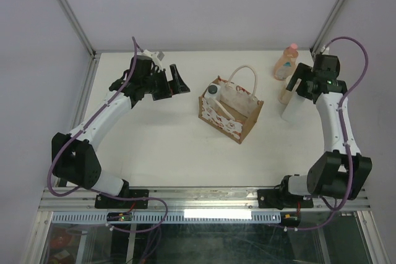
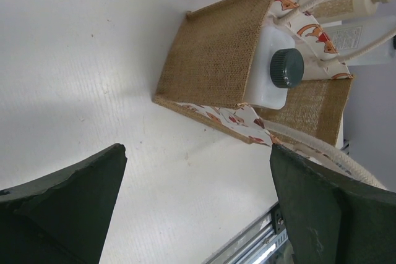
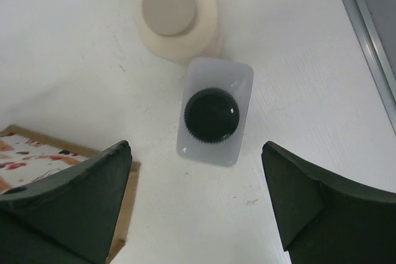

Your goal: Take the personal care products out of the canvas bag

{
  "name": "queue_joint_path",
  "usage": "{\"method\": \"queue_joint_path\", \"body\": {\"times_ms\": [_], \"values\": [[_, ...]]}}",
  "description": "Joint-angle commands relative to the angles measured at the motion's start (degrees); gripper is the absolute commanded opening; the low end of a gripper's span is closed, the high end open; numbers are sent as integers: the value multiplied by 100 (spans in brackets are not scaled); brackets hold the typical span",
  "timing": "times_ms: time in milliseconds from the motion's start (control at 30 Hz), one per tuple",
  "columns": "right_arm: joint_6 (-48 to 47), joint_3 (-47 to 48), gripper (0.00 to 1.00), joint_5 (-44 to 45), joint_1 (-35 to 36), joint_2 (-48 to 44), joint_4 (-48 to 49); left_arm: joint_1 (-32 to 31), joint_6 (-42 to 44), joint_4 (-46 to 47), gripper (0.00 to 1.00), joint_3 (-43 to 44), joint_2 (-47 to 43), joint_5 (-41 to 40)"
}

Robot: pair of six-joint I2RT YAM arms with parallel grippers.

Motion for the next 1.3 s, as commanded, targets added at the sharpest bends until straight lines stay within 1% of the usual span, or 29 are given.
{"method": "queue_joint_path", "body": {"times_ms": [0, 67, 133, 233, 333, 433, 533, 833, 1067, 1267], "values": [[330, 156, 89, -792, -6, -775, -189, -45, -77, 247, 99, -226, -563, 17], [532, 105, 89, -1429, 84, -1031, -192, -53, -114, 294, 99, -347, -655, 26], [723, 104, 89, -1770, 436, -1205, -143, -54, -146, 344, 99, -447, -734, 35], [1045, 176, 89, -1754, 1210, -1377, -17, -62, -171, 389, 99, -556, -825, 27], [1353, 207, 89, -1757, 1994, -1352, 226, -63, -175, 391, 99, -621, -906, 29], [1641, 209, 89, -1799, 2618, -1081, 414, -64, -171, 390, 99, -676, -991, 22], [1819, 303, 89, -1630, 3091, -707, 482, -63, -175, 391, 99, -727, -1087, 2], [1964, 1288, 90, -1593, 3724, 660, 300, -63, -76, 293, 99, -735, -1167, -42], [2143, 1852, 90, -1134, 4076, 1454, -182, -63, -22, 240, 99, -665, -1145, -61], [2136, 2220, 90, -798, 4192, 1935, -544, -63, 54, 140, 99, -662, -1188, -134]]}}
